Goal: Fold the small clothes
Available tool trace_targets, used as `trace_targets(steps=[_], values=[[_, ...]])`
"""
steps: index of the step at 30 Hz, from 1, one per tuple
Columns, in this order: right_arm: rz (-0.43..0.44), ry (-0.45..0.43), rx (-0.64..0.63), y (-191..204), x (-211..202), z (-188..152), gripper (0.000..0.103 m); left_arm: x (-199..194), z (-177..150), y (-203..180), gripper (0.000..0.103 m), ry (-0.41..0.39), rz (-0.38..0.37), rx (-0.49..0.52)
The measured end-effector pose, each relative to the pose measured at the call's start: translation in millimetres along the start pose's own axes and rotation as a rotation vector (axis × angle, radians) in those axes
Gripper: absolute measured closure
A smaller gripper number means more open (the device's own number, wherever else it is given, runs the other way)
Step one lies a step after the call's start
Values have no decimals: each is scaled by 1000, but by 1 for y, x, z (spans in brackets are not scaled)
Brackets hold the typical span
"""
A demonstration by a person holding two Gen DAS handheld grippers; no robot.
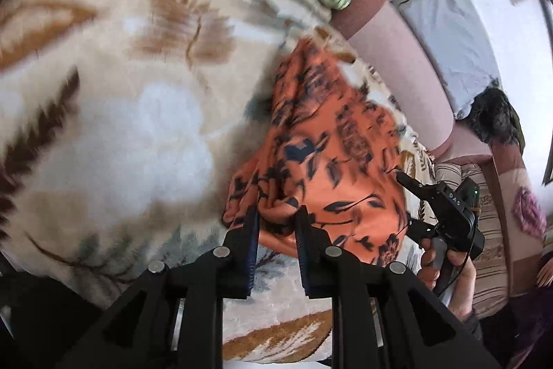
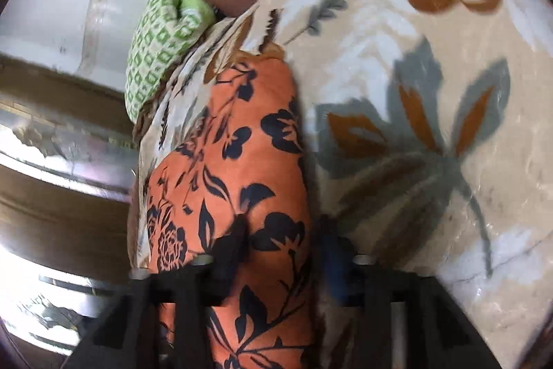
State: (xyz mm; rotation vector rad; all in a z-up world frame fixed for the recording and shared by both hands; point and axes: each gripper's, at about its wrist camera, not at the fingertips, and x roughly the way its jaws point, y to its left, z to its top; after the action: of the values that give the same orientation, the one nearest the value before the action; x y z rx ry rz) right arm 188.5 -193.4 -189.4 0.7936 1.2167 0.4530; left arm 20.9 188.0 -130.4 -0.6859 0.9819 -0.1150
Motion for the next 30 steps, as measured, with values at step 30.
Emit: trace_targets(steps=[30], values=[[17, -39, -45, 21, -11, 32, 28, 41, 42, -73, 63, -10, 193, 338]])
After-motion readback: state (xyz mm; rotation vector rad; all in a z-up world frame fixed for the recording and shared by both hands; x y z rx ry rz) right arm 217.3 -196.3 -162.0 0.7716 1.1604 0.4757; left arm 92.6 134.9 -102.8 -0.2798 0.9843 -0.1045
